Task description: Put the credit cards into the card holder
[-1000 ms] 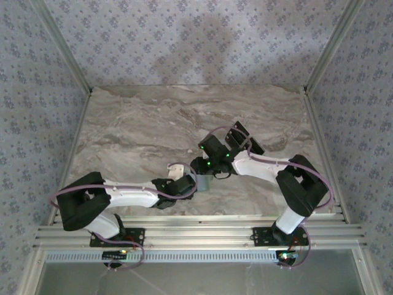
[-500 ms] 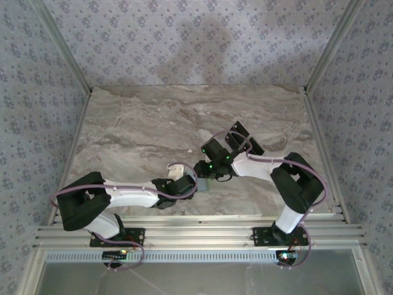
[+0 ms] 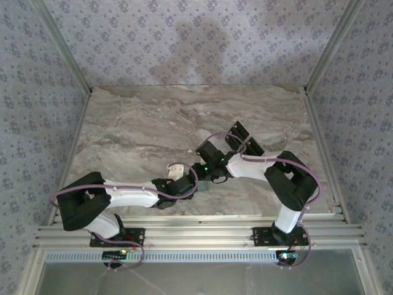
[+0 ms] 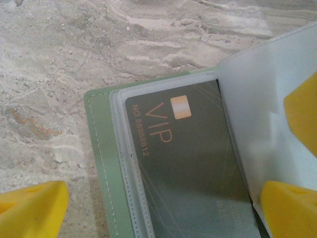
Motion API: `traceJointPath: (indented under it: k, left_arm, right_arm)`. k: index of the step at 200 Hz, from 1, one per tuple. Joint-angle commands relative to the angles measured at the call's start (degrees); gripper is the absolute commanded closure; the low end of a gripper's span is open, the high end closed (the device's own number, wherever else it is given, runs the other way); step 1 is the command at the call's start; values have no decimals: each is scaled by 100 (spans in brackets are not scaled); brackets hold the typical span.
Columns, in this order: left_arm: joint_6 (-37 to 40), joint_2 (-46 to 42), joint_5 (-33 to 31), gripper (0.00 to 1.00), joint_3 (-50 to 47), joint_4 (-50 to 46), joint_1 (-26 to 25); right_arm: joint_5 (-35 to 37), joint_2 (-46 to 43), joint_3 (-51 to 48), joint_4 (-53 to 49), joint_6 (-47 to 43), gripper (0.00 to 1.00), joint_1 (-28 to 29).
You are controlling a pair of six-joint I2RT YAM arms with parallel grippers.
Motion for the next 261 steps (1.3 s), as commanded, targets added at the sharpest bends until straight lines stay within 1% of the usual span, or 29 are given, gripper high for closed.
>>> traceJointPath:
  k: [1,18,38,80,113,144,176,204,221,225,261]
  left_arm:
    - [-48,32,-109,1,55,-202,-48]
    - [-43,-68,-123,1,64,-255,-56]
    - [-62,-409,-187,1,34,-417,-83]
    - [-207,-1684,-513,0,-278,-800,-95]
    - [-504,-2708,-779,0,-642,-1110,-92]
    - [-645,-3397,-898,0,-879,-1359,-71]
    - [-702,-3718,-925,0,-962,-1555,-70]
    - [-720,-3811,-934,0,-989,-1608,-55]
    - [-723,-3821,-934,0,-999,-1617,-57]
    - [-728,-3821,-934,0,-1000,-1617,-57]
    - [-691,-3771,-854,0,-1000,-1548,-27]
  right_arm:
    - [-130,85,120,-47,97,56,89]
    - [-144,59,124,-36,131,56,115]
    - [-166,28,137,-26,169,56,136]
    - [-159,-3,272,-90,220,56,233]
    - [-133,67,467,-171,266,56,398]
    - [-64,233,738,-293,296,56,567]
    - [-26,564,1089,-394,334,56,741]
    - [7,931,1399,-507,327,56,884]
    - [-1,1104,1410,-536,338,56,914]
    - [-9,1139,1591,-539,335,56,909]
    - [-144,1065,1748,-664,182,56,873]
